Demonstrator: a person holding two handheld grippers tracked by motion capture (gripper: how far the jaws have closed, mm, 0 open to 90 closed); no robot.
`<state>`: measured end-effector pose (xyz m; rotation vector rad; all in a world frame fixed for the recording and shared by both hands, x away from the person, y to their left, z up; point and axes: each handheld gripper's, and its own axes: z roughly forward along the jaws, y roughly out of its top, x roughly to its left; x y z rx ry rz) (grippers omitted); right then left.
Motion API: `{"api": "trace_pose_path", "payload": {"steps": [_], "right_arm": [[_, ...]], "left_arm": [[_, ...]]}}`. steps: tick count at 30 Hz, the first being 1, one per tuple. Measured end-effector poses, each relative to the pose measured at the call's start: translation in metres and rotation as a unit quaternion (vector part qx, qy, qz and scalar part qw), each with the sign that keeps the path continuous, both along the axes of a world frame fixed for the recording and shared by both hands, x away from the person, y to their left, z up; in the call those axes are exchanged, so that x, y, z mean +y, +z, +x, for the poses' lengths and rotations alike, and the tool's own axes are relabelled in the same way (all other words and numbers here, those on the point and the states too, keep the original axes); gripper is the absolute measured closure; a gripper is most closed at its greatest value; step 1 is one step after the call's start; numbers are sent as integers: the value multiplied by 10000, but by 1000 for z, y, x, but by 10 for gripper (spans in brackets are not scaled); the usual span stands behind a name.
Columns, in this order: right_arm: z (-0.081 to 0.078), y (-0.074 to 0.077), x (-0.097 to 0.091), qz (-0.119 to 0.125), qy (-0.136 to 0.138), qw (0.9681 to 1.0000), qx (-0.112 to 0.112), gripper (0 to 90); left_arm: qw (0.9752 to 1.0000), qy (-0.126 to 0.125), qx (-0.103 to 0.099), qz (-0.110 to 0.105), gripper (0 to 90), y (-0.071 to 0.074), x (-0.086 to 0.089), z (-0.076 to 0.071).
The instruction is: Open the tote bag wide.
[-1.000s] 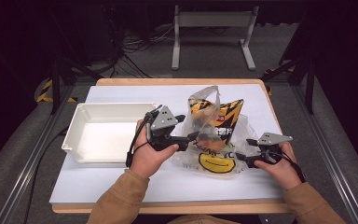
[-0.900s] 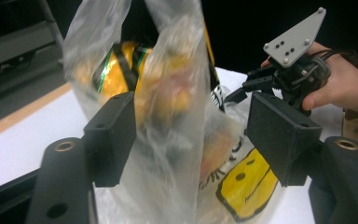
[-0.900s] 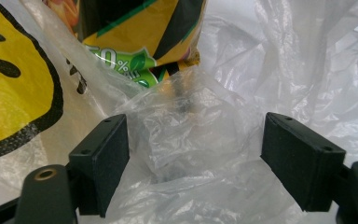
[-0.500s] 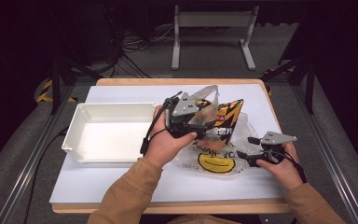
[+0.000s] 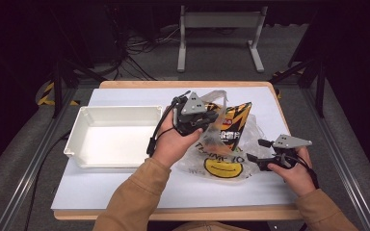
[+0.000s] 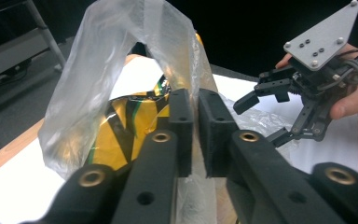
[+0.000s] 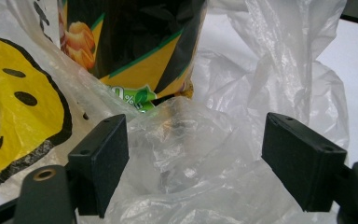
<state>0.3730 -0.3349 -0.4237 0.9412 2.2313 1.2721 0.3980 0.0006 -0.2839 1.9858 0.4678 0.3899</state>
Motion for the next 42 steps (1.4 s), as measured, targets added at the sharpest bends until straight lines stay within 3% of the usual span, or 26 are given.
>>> {"api": "trace_pose_path", "payload": {"steps": [10,15,19,20,28,35,42], "right_arm": [[-2,7,-2,145,-16,9998,-111,234],[-3,10,-2,179,-15,9997,-151,234],[-1,15,-5,327,-31,9993,-174,234],[-1,16,-5,362,-32,9992,-172,233],[-4,16,0,322,22,9992,-241,234],[-3,13,1,312,33,9993,-190,234],[-2,11,2,297,49,9994,-154,234]], "left_arm": [[9997,240,-82,-63,889,3,19,-1],[9990,439,-27,-126,889,1,32,1],[9980,620,-109,-29,888,2,41,1],[9969,774,-136,-33,888,4,50,2],[9939,1082,-79,-176,888,-4,66,3],[9915,1266,65,-277,887,-18,77,4],[9886,1445,-9,-424,887,-19,86,0]]}}
